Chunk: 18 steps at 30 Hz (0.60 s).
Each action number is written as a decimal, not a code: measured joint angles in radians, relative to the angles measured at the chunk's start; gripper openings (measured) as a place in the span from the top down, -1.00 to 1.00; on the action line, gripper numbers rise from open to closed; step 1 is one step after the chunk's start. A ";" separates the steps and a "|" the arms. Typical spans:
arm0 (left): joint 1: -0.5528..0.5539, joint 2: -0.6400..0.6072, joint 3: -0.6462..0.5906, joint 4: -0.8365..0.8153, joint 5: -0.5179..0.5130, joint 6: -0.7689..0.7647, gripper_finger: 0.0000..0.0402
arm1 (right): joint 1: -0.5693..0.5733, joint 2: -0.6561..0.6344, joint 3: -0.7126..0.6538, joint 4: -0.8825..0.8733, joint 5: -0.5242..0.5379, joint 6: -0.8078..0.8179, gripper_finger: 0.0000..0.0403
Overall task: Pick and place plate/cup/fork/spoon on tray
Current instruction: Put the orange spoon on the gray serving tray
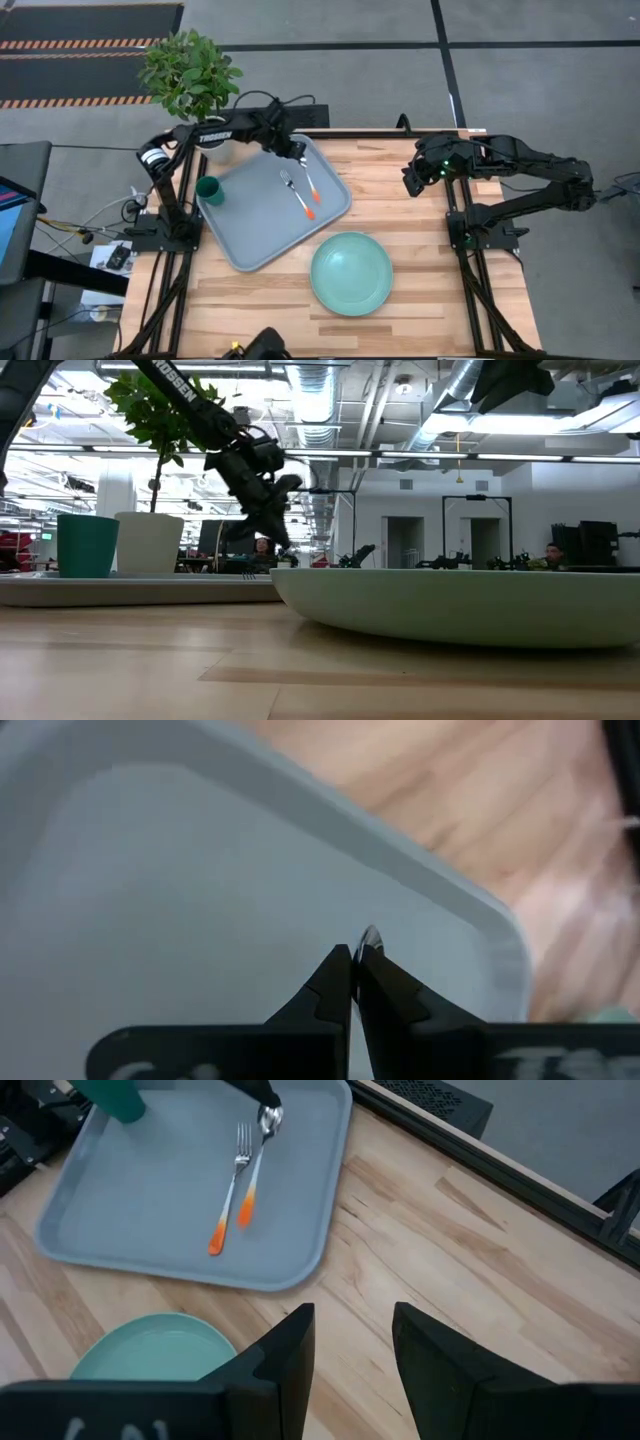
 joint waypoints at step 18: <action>0.017 -0.063 -0.248 0.281 0.022 -0.188 1.00 | -0.001 0.000 0.000 0.000 0.006 0.000 0.20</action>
